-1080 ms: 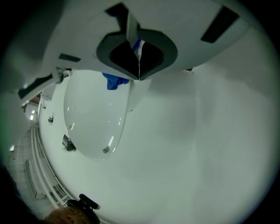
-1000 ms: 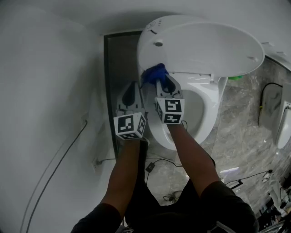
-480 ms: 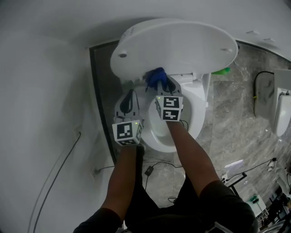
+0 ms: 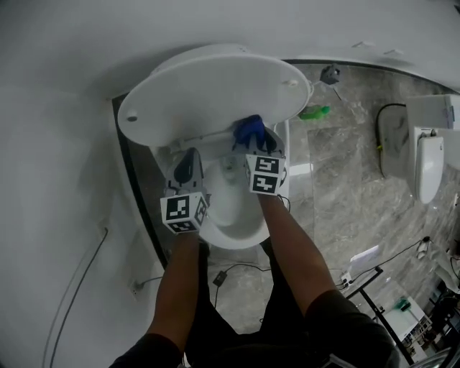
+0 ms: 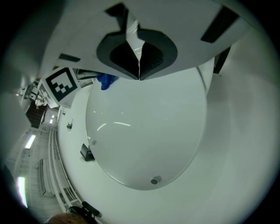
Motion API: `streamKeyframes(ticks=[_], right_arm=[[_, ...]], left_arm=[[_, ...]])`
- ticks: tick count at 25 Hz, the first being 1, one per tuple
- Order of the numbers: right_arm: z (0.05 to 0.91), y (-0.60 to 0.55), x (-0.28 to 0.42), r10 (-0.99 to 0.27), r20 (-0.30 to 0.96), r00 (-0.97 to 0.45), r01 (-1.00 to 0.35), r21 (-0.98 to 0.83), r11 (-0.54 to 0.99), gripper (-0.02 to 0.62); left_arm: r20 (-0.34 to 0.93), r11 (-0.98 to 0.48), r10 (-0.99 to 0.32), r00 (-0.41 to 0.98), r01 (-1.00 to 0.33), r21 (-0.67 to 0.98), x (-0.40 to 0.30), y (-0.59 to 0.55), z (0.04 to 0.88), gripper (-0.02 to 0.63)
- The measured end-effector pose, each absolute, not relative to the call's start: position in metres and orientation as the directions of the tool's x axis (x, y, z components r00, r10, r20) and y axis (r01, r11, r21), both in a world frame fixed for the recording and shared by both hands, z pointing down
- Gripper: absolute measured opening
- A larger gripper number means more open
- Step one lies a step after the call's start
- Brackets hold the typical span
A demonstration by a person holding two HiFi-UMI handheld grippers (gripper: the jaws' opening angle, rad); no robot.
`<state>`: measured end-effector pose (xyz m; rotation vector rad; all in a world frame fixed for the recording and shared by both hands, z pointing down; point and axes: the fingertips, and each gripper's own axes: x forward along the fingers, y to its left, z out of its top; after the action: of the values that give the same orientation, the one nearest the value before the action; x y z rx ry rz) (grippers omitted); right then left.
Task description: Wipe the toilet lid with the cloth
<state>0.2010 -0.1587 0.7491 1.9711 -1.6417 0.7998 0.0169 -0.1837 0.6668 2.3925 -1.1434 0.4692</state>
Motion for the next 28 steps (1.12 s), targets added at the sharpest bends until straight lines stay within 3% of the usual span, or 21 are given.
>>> streamKeyframes(ticks=[9,17,23,28], right_arm=[[0.725,-0.144,0.224,-0.720,0.685,0.108,-0.987,-0.015,-0.163,0.067],[0.612,-0.109,0.173,-0.815,0.579,-0.007,-0.993,-0.100,-0.062,0.067],[0.556,-0.087,0.139,-0.839,0.542,-0.049,-0.994,-0.111,-0.014,0.067],[0.527,-0.087,0.120,-0.854,0.513,-0.088,-0.986,-0.165,0.002,0.067]], left_arm=[[0.432,-0.604,-0.634,0.642,-0.759,0.243,0.051,-0.172,0.644,0.012],[0.348,-0.614,-0.706,0.617,-0.778,0.133,-0.006,-0.199,0.546,0.017],[0.325,-0.627,-0.733,0.598,-0.779,0.020,-0.040,-0.227,0.483,0.137],[0.318,-0.700,-0.687,0.653,-0.713,-0.048,-0.038,-0.265,0.449,0.155]])
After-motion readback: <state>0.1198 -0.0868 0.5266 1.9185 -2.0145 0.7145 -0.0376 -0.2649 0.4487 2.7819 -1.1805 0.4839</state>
